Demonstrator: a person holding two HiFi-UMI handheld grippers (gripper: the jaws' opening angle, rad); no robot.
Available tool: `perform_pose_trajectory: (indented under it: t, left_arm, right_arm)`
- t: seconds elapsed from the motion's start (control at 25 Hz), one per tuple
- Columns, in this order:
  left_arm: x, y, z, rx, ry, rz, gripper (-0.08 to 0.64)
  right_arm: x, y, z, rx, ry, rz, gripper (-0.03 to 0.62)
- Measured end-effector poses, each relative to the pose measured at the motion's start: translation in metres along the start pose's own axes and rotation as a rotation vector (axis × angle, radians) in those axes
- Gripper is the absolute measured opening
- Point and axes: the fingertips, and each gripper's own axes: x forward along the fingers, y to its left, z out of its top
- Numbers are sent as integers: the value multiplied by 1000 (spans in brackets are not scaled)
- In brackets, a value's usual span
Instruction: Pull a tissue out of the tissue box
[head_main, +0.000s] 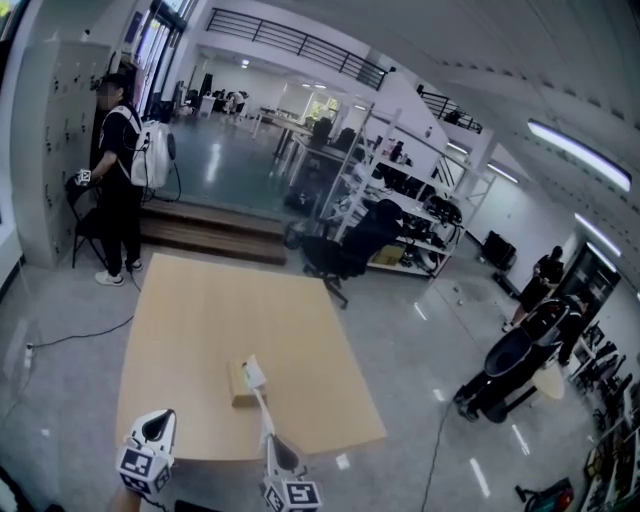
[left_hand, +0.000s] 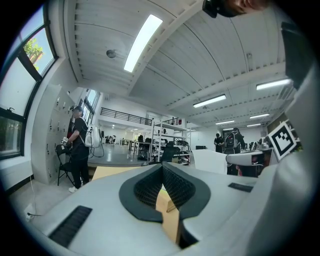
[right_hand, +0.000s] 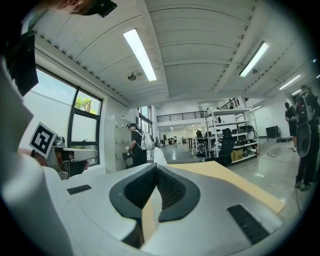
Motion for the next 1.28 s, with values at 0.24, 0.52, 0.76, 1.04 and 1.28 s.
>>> perform_pose_trajectory:
  t: [0.24, 0.52, 0.76, 1.04, 1.28]
  left_arm:
    - [0, 0, 3, 4, 4, 0, 8]
    - [3, -3, 0, 6, 3, -1, 8]
    - [1, -2, 5, 11, -4, -3, 8]
    - [-2, -5, 5, 7, -3, 1, 8]
    - [-3, -9, 4, 12, -5, 1, 8]
  right_arm:
    - [2, 3, 3, -7, -7, 13, 0]
    - [2, -3, 3, -19, -7, 10, 0]
    - [0, -2, 7, -13, -15, 9, 0]
    - [-2, -1, 5, -14, -19, 21, 0]
    - [-5, -1, 5, -7, -26, 28, 0]
